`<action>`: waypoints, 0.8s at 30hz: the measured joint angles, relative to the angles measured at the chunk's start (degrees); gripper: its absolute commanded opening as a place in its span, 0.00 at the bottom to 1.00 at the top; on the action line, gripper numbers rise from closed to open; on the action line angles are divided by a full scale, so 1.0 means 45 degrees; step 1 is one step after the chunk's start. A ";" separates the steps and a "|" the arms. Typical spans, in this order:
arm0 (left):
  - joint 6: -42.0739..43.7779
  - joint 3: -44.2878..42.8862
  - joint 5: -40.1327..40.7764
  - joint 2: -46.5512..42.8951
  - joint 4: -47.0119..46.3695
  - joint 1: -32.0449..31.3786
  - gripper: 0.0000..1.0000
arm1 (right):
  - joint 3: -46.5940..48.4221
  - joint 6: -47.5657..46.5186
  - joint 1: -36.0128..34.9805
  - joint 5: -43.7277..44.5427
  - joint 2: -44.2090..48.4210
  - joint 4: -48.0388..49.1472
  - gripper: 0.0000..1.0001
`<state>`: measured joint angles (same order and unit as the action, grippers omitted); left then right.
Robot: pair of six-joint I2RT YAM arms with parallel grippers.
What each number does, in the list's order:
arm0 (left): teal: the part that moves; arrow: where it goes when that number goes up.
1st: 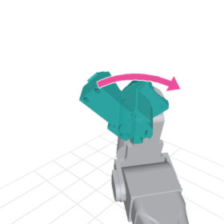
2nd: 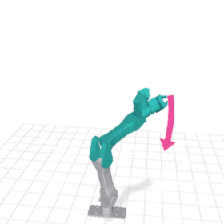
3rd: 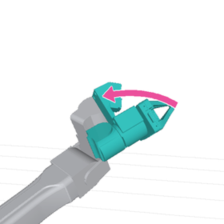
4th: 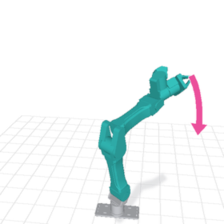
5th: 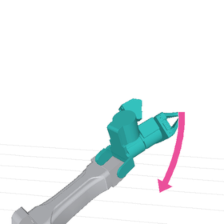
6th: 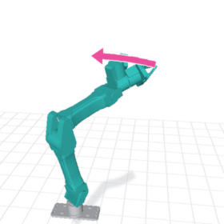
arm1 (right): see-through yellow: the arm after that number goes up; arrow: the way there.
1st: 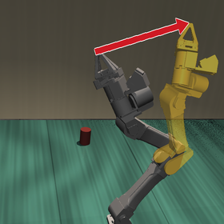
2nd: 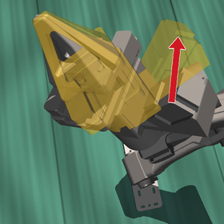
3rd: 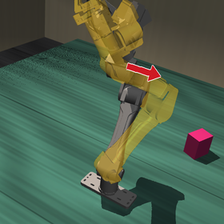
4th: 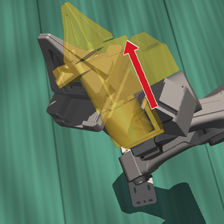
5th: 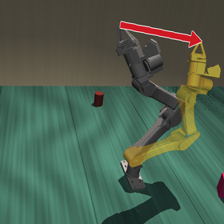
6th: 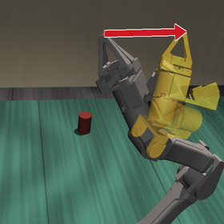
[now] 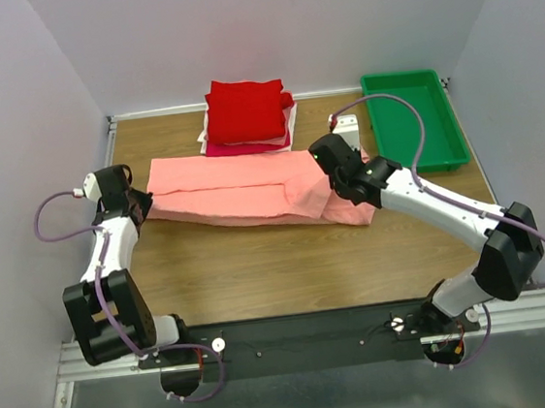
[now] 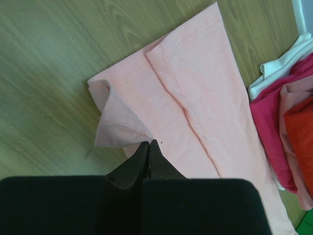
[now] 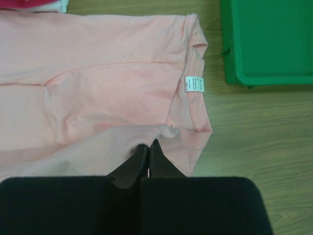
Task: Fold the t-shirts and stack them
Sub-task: Fold the tshirt
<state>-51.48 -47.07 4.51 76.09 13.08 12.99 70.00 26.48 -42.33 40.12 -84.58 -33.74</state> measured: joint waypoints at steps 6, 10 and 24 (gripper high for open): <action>-0.0029 -0.1229 0.0019 0.1190 0.0019 0.0000 0.00 | 0.0597 -0.0495 0.0767 -0.0534 -0.0733 0.0141 0.00; 0.0087 -0.1826 0.0010 0.1904 0.0078 -0.0024 0.00 | 0.0763 -0.0869 0.1127 -0.0840 -0.1073 0.0194 0.00; 0.0602 -0.3211 0.0000 0.4226 0.0257 -0.0180 0.00 | 0.2011 -0.1588 0.1899 -0.1797 -0.2914 0.0359 0.00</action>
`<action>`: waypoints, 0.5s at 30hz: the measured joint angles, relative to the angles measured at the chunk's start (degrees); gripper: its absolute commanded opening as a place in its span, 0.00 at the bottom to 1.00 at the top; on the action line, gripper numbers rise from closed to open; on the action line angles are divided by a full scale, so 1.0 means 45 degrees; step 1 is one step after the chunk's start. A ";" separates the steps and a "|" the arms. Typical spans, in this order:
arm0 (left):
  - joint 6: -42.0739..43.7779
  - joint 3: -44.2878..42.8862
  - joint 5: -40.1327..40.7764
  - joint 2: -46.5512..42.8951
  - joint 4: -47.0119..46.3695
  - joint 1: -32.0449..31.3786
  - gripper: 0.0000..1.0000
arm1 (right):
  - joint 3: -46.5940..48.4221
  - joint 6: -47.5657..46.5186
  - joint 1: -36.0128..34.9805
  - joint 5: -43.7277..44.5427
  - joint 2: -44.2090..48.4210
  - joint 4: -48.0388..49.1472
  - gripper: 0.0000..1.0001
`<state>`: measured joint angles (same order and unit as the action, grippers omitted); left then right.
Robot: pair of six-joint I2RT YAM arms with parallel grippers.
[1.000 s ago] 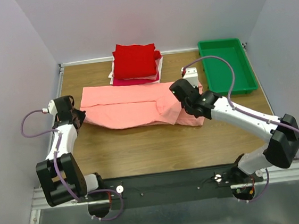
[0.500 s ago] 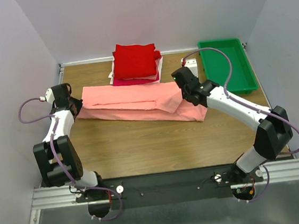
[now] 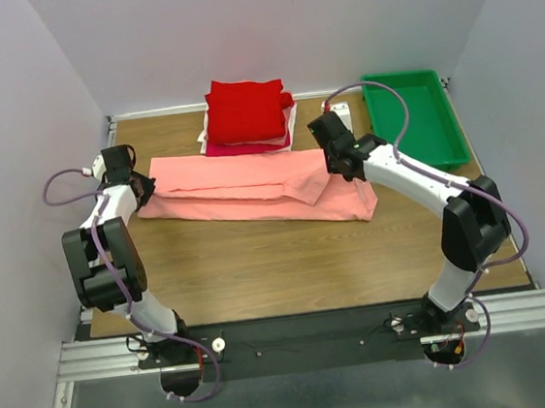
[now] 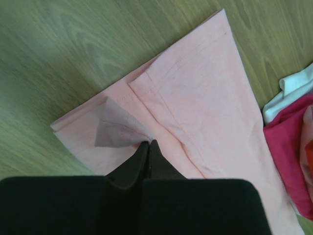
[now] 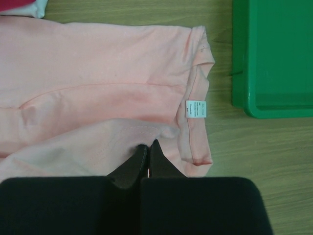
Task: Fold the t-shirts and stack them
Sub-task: Fold the tshirt
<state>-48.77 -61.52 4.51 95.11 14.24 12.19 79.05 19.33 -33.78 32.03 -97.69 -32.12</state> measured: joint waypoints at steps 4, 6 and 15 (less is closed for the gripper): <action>0.0248 -0.0214 0.0005 0.0476 0.0015 -0.0068 0.00 | 0.0340 -0.0102 0.0238 -0.0219 -0.0505 0.0019 0.00; 0.0379 -0.0359 0.0005 0.0685 0.0034 -0.0068 0.00 | 0.0549 -0.0160 0.0325 -0.0316 -0.0777 0.0058 0.00; 0.1107 -0.1010 -0.0005 0.1491 0.0165 -0.0068 0.98 | 0.1710 -0.0379 0.0729 -0.0918 -0.2263 0.0243 0.01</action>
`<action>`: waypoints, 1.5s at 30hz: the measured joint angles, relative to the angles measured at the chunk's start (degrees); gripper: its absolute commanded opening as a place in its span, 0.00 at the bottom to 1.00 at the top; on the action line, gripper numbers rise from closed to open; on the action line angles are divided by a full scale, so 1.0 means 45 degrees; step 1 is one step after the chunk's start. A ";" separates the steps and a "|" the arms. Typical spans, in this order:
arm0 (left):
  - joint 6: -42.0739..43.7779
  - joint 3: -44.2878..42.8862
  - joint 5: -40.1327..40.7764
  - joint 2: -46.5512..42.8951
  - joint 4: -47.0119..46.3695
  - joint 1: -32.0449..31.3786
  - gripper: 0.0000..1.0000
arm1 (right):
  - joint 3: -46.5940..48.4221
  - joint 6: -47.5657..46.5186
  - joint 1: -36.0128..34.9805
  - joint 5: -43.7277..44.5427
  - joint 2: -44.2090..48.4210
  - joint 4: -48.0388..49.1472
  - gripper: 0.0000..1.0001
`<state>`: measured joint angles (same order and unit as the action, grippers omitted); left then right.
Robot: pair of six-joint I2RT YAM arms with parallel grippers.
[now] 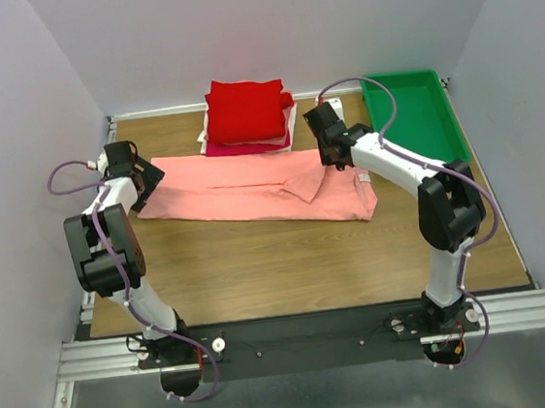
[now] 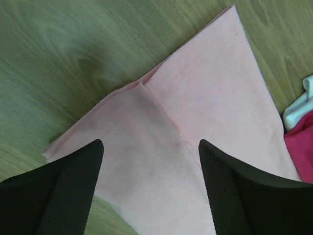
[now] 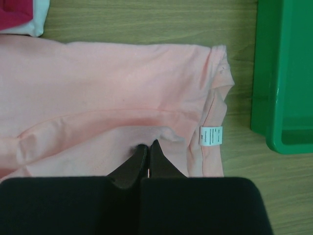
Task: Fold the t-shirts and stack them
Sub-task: Fold the tshirt
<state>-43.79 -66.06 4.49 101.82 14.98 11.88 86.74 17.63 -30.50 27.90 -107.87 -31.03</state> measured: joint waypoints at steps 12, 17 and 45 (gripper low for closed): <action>0.0418 -0.0597 -0.0010 -0.0393 0.0233 -0.0010 0.98 | 0.2123 0.0364 0.1666 -0.1263 -0.2841 0.0068 0.64; 0.0495 -0.0253 -0.0010 -0.1496 0.0248 -0.0063 0.98 | 0.2249 0.0554 0.2055 -0.1608 -0.3065 0.0097 0.87; 0.0452 0.3196 -0.0301 -0.2501 -0.2914 -0.3279 0.98 | -0.4337 0.3084 0.1690 -0.9491 0.0811 0.4405 1.00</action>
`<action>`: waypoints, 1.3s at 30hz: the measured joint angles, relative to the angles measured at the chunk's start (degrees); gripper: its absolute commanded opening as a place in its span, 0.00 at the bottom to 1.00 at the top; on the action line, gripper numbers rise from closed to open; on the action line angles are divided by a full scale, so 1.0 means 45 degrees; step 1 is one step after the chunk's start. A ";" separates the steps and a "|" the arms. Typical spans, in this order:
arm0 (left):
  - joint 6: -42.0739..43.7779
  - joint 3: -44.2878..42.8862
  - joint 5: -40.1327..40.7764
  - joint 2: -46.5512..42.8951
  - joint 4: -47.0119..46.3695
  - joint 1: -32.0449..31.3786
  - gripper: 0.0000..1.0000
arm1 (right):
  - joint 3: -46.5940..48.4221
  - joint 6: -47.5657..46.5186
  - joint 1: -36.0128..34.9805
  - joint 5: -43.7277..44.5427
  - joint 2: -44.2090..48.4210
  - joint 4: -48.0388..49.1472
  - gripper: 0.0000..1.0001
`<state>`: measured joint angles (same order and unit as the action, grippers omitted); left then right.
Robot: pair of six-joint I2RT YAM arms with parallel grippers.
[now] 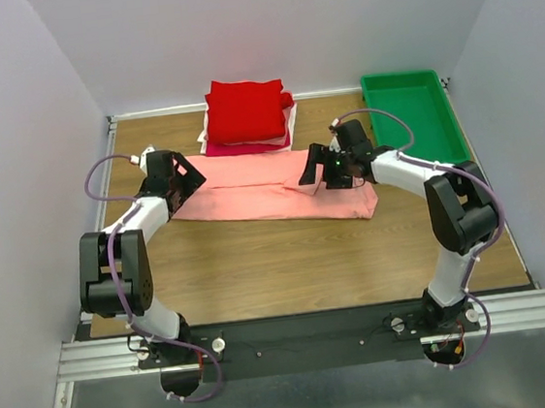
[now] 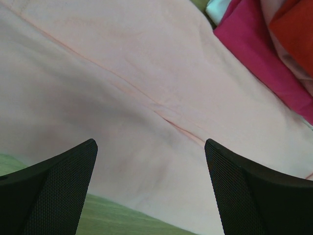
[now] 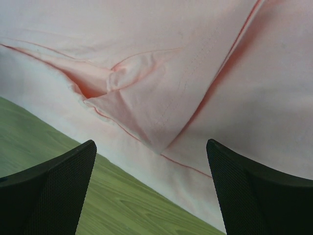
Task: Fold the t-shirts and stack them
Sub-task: Fold the tshirt
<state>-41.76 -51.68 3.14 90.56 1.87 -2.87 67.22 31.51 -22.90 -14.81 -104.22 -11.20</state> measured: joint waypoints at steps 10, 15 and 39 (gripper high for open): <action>0.0107 -0.0015 -0.0034 0.1224 -0.0112 0.0000 0.98 | 0.0636 0.0544 -0.0408 -0.0427 -0.1243 0.0583 1.00; 0.0126 -0.0092 -0.0058 0.1350 -0.0141 0.0000 0.98 | 0.0971 0.0753 -0.0617 -0.0442 -0.1379 0.0646 1.00; 0.0316 -0.0321 -0.0131 0.1515 -0.0015 0.0000 0.98 | 0.4027 0.1209 -0.1161 0.0816 -0.2569 0.2166 1.00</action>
<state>-40.34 -53.12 2.55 97.38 1.80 -2.87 85.34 36.95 -28.12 -11.14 -115.79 -1.45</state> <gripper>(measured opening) 0.983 0.998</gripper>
